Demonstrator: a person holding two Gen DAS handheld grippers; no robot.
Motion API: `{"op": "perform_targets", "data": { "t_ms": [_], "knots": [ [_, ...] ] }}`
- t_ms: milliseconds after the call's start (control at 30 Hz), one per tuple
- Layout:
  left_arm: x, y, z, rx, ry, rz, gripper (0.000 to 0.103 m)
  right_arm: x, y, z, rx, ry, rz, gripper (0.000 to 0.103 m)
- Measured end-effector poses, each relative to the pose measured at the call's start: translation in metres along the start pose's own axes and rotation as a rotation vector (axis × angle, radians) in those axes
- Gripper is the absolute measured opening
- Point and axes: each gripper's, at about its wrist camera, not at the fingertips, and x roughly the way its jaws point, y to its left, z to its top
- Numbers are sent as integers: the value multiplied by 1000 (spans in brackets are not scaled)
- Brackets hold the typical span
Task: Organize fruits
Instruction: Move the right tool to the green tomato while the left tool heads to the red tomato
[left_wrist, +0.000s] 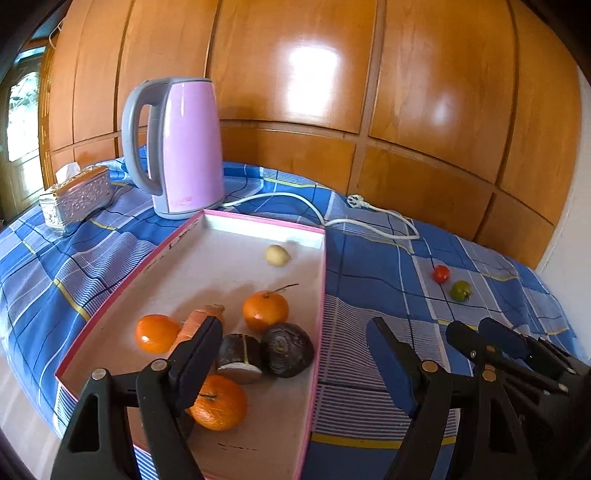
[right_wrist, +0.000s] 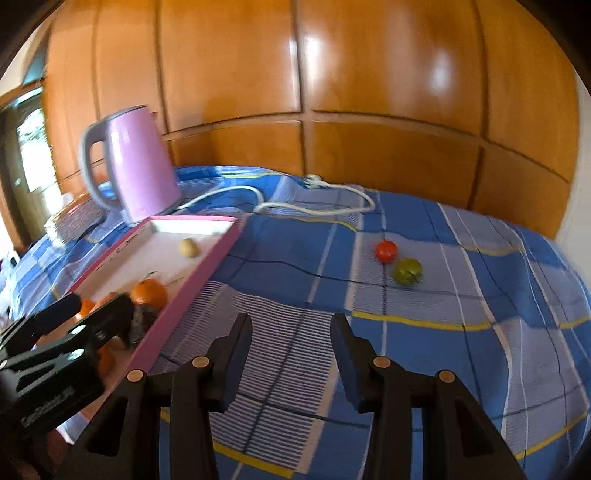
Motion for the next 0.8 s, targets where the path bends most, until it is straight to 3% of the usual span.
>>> {"op": "perform_targets", "data": {
  "t_ms": [267, 800],
  "knots": [
    [3, -18, -3, 45, 8, -16, 80, 7, -30, -1, 140, 23, -69, 45],
    [22, -63, -5, 226, 17, -53, 75, 16, -64, 0, 255, 18, -170, 45]
  ]
}}
